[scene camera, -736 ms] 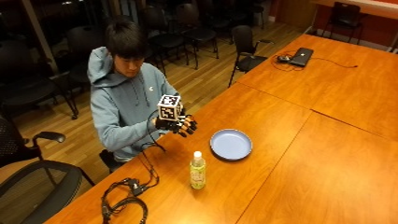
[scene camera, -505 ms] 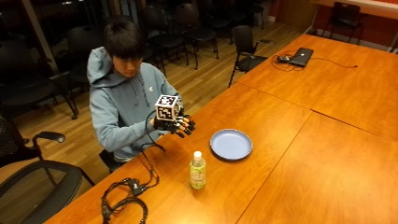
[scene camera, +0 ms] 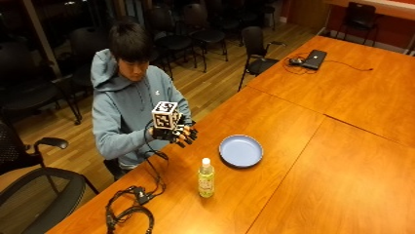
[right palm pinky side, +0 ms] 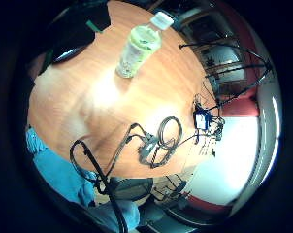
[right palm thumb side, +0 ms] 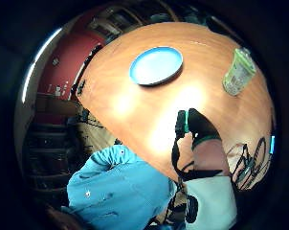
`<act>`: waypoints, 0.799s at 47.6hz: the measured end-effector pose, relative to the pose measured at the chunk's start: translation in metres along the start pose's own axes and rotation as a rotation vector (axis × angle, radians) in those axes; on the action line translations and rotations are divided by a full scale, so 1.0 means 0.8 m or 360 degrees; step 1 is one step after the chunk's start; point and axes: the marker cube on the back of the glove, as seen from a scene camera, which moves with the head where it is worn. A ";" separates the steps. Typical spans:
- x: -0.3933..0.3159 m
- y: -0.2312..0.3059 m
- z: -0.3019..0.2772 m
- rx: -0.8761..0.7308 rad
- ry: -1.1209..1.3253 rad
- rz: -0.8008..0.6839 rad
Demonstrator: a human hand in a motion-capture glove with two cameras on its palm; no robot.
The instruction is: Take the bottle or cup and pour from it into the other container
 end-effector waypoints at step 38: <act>0.246 0.060 0.068 0.0502 -0.1045 0.0335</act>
